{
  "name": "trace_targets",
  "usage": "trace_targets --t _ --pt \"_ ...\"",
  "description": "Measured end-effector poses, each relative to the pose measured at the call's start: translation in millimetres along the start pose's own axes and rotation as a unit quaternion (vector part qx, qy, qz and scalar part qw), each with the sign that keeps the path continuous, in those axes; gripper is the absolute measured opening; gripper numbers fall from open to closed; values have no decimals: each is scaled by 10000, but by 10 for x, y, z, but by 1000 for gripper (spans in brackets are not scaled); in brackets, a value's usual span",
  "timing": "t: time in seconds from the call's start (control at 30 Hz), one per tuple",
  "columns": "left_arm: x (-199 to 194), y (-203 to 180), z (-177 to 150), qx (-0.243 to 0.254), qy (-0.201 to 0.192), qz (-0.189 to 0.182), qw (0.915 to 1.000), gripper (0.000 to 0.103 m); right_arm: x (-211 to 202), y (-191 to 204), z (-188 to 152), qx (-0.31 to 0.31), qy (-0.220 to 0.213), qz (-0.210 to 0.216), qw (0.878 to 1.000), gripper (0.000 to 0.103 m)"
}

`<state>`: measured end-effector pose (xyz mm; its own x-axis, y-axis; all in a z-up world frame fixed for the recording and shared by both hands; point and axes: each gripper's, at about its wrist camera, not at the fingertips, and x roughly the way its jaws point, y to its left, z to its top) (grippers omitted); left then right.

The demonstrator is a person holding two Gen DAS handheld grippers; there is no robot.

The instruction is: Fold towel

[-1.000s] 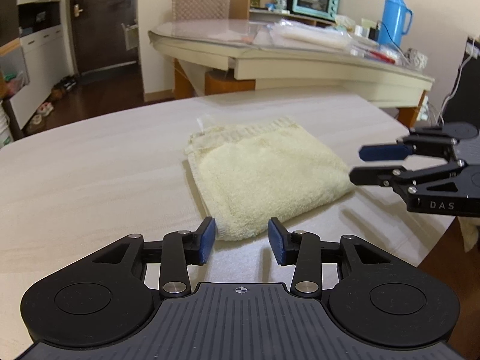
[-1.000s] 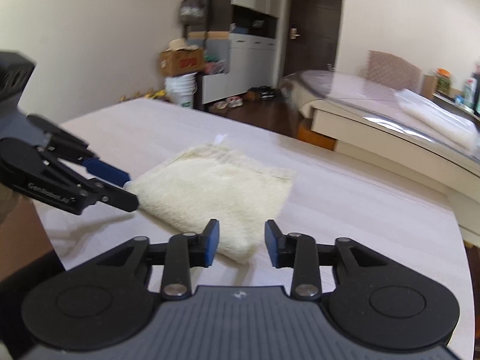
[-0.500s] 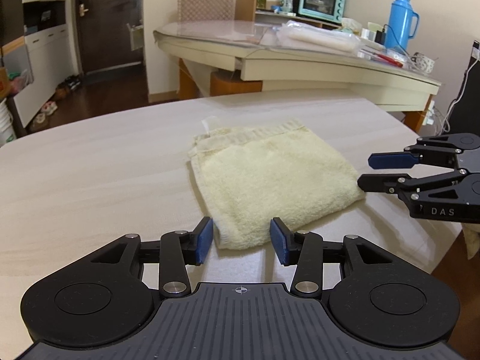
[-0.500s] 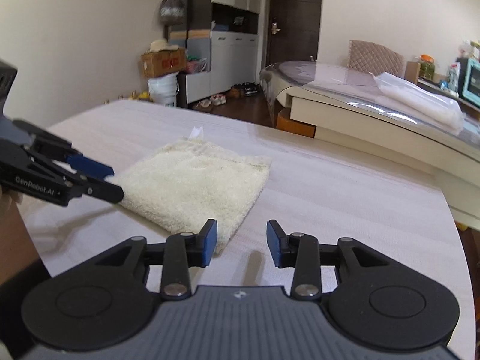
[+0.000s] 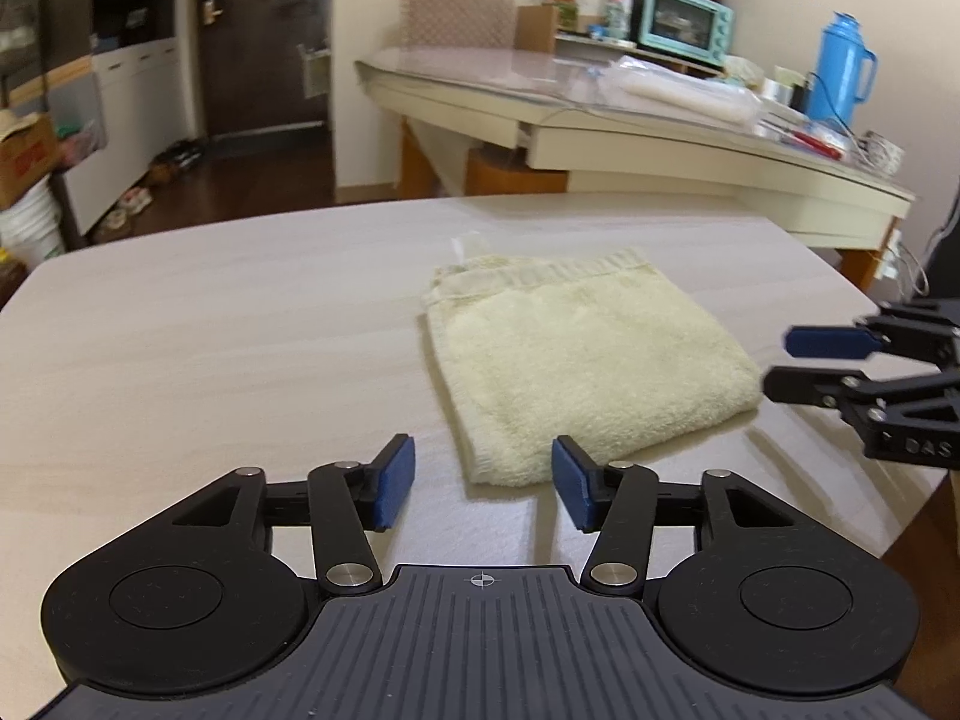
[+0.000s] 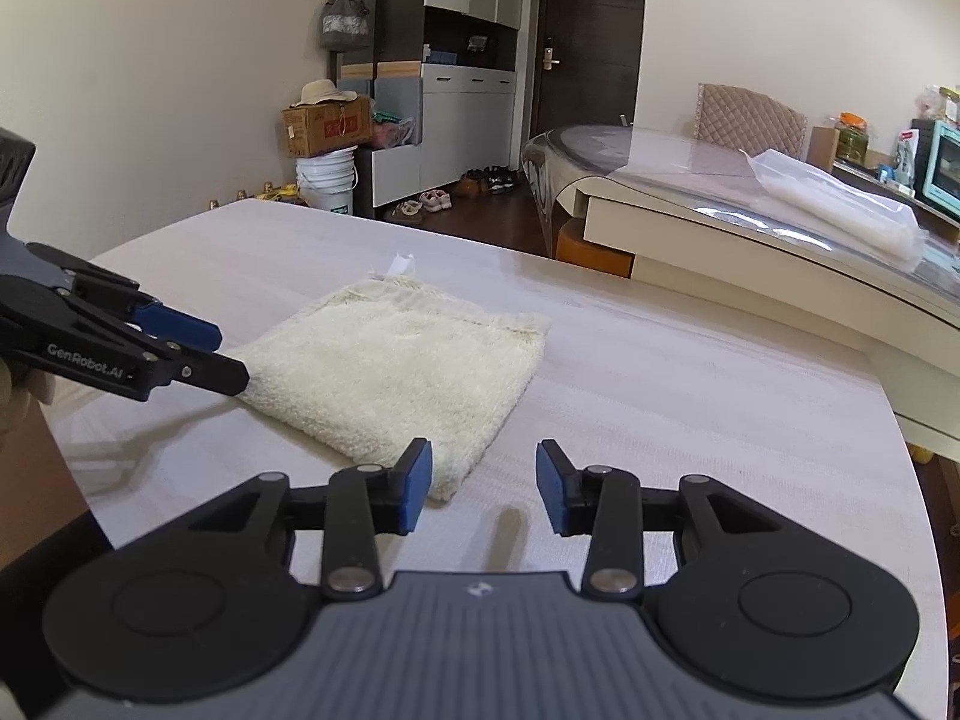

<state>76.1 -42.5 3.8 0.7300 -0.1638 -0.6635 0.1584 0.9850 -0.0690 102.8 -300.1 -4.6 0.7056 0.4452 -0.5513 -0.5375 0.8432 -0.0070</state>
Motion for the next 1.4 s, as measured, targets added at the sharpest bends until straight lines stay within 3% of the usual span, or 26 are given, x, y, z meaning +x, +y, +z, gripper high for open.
trace_targets --t 0.13,0.3,0.4,0.5,0.6,0.83,1.07,1.17,1.4 --pt "-33 -1 -15 -41 -47 92 9999 77 -94 -10 -32 288 -54 27 9996 51" --pt "-76 -14 -27 -98 -139 82 9998 92 -201 -1 -41 507 -122 -29 9986 74" --pt "-103 -32 -36 -111 -197 71 9997 93 -256 15 -45 590 -156 -78 9981 78" --pt "-123 -33 -44 -180 -239 23 9995 94 -297 9 -53 692 -199 -147 9973 93" --pt "-138 -29 -51 -250 -231 -3 9994 95 -340 19 -61 760 -211 -199 9967 98" --pt "-172 -86 -47 -115 -132 61 9998 101 -409 82 -46 745 -184 -254 9967 102" --pt "-247 -64 -71 -415 -130 327 9985 102 -488 180 -27 652 -176 -402 9969 102" --pt "-289 3 -80 -579 -216 133 9980 103 -505 218 -21 604 -143 -464 9970 102" --pt "-327 5 -78 -603 -258 168 9977 103 -553 302 -13 573 -144 -534 9968 102"
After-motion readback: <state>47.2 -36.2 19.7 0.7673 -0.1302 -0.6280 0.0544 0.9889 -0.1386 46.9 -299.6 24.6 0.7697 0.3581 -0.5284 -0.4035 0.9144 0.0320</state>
